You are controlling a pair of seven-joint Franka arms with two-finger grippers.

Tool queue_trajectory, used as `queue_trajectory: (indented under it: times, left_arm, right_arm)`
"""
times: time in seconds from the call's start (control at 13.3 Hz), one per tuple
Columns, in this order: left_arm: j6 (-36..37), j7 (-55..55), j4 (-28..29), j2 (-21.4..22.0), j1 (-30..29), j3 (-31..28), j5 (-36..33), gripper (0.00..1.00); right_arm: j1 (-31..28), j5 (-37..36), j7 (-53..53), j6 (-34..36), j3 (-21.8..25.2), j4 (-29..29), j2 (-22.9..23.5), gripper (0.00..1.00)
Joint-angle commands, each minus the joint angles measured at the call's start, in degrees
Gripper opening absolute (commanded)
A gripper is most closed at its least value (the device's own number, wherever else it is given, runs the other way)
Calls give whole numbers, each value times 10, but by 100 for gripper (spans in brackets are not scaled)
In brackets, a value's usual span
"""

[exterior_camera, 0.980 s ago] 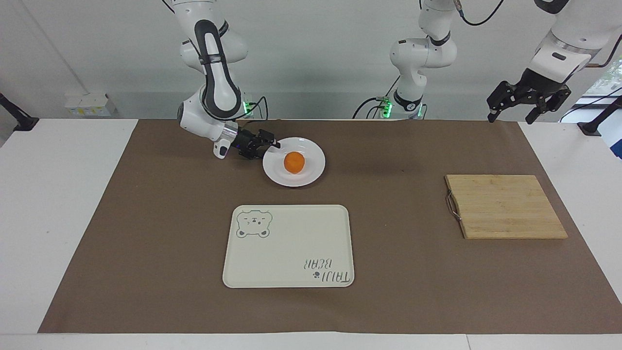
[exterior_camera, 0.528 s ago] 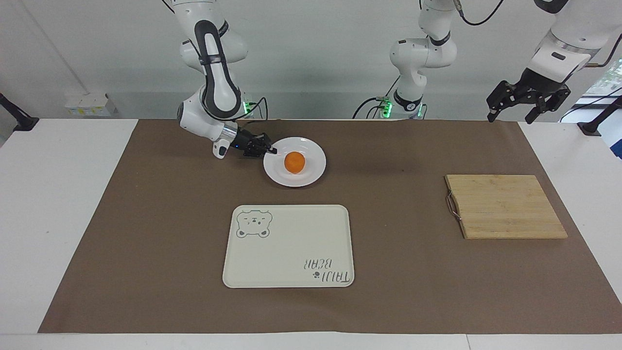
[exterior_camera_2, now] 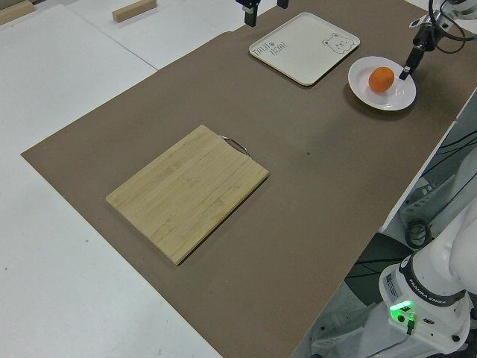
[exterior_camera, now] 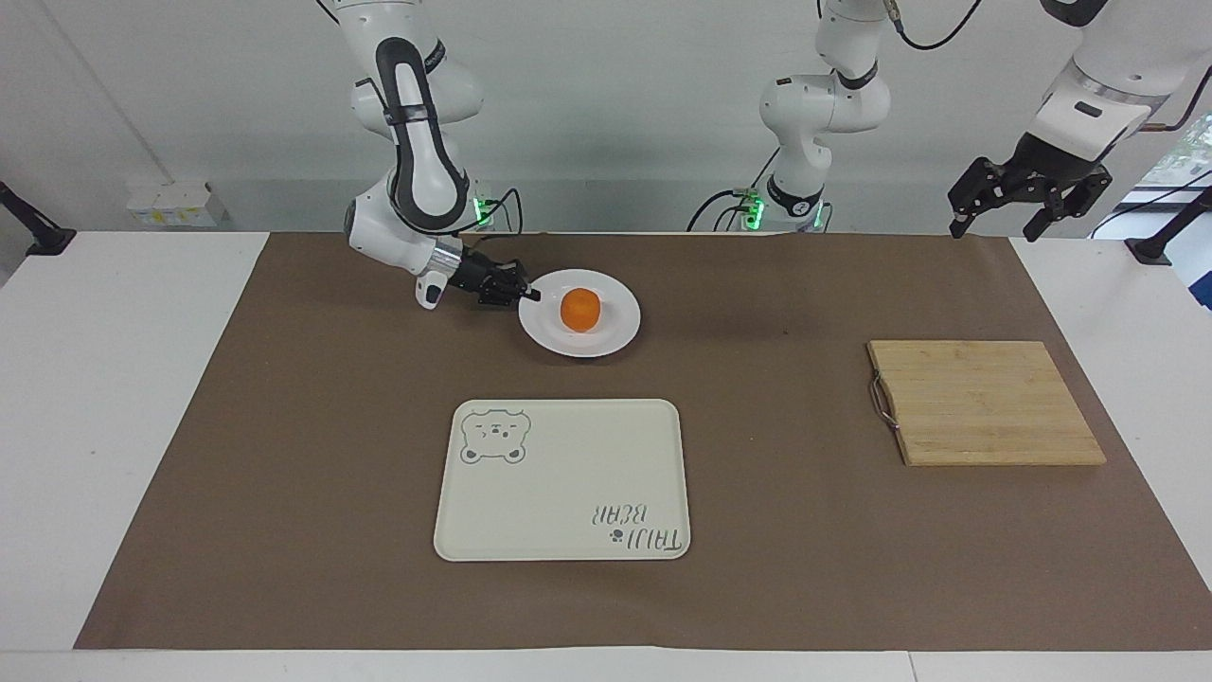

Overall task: Place orange and plate with both arms
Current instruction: 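Grip the white plate rim with the right gripper, then slide the plate with the right gripper onto the bear tray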

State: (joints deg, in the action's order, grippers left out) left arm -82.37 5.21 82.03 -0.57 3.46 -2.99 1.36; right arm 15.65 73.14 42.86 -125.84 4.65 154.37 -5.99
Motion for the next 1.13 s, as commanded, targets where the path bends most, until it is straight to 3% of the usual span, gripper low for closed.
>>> queue_trajectory:
  times: [0.0,0.68,1.06]
  left_arm:
    - [5,3,10,12,-6,4,-7,100]
    - [5,3,11,12,-6,4,-8,100]
    - [5,3,11,12,-6,4,-7,100]
  right_arm:
    - [3,29,-34,18,-3,-18,11,0]
    - [-1,69,-49,49,-3,-84,47,0]
    - [-6,86,-109,55,-2,-191,110,0]
